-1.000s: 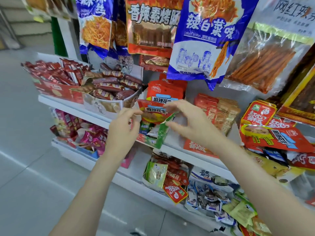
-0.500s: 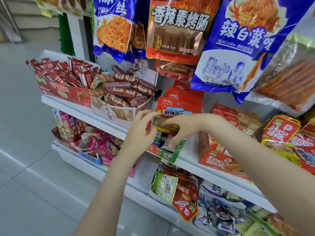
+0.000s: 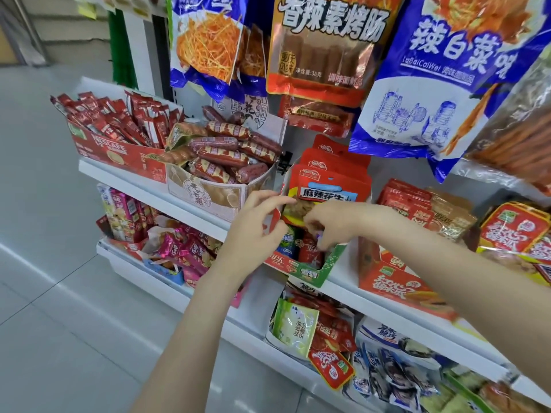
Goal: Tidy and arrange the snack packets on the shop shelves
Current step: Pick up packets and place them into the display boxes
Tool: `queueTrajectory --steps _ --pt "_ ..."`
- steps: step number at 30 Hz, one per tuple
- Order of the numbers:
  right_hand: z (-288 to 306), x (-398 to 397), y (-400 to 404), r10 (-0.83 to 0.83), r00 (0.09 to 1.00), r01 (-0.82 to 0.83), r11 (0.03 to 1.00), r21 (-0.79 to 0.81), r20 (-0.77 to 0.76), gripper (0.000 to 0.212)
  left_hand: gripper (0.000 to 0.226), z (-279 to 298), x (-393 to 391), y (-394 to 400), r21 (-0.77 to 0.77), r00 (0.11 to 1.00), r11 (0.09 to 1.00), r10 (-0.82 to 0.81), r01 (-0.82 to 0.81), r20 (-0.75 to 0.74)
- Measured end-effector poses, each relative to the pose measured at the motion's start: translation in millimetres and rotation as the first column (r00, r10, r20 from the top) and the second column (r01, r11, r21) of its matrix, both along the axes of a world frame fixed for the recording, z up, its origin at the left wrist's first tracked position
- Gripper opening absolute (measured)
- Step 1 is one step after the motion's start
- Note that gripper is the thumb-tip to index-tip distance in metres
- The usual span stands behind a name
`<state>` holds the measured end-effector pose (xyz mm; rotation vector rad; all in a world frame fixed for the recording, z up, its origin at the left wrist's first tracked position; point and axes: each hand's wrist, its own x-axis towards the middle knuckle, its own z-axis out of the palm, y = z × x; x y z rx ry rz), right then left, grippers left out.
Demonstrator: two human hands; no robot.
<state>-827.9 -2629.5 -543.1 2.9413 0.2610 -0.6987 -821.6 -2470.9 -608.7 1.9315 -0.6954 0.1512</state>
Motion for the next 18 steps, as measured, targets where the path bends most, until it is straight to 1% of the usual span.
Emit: queueTrajectory --steps 1,2,4,6,7,9,10,11,14,16,17,18 --pt "4.0 -1.9 -3.4 -0.023 0.995 0.019 0.999 0.047 0.095 0.014 0.038 0.4 -0.2 -0.1 0.001 1.000 1.000 0.002 -0.002 0.004" --pt "9.5 -4.3 -7.4 -0.054 0.980 0.033 0.993 0.113 0.191 0.021 0.038 1.1 -0.4 -0.4 0.005 1.000 1.000 0.003 -0.003 0.009" --pt "20.7 -10.8 -15.5 -0.126 0.930 0.036 0.966 0.255 0.346 0.049 0.037 2.3 -1.4 -2.1 0.017 1.000 1.000 0.007 -0.007 0.012" --pt "27.0 -18.3 -20.3 -0.171 0.889 0.029 0.947 0.320 0.425 0.068 0.036 2.7 -1.8 -3.9 0.034 0.999 0.999 0.029 -0.029 0.013" --pt "27.6 -22.4 -22.2 -0.177 0.882 0.029 0.945 0.325 0.436 0.072 0.036 3.1 -1.7 -5.3 0.048 0.999 0.998 0.044 -0.045 0.019" --pt "23.9 -32.5 -26.8 -0.203 0.851 0.028 0.939 0.344 0.484 0.071 0.036 3.9 -1.6 -9.0 0.077 0.997 0.994 0.075 -0.078 0.036" --pt "21.8 -39.3 -29.3 -0.245 0.806 0.027 0.925 0.380 0.539 0.066 0.036 4.9 -2.0 -11.2 0.092 0.995 0.992 0.088 -0.092 0.049" --pt "20.5 -47.1 -32.0 -0.308 0.740 0.024 0.901 0.433 0.598 0.060 0.036 6.1 -2.6 -13.3 0.107 0.993 0.989 0.099 -0.106 0.063" --pt "14.0 -77.6 -36.9 -0.483 0.515 -0.018 0.820 0.573 0.708 0.043 0.035 10.1 -10.7 -16.0 0.110 0.983 0.982 0.138 -0.152 0.121" --pt "8.9 -101.3 -41.2 -0.584 0.356 -0.055 0.766 0.640 0.730 0.038 0.032 13.2 -19.6 -14.5 0.042 0.965 0.979 0.191 -0.202 0.178" --pt "7.3 -114.5 -43.4 -0.638 0.282 -0.072 0.731 0.679 0.717 0.037 0.030 14.9 -26.5 -13.3 0.002 0.956 0.974 0.221 -0.226 0.194" --pt "5.3 -128.2 -47.3 -0.685 0.227 -0.088 0.693 0.715 0.692 0.036 0.028 16.0 -34.8 -12.6 -0.030 0.950 0.971 0.238 -0.236 0.202"
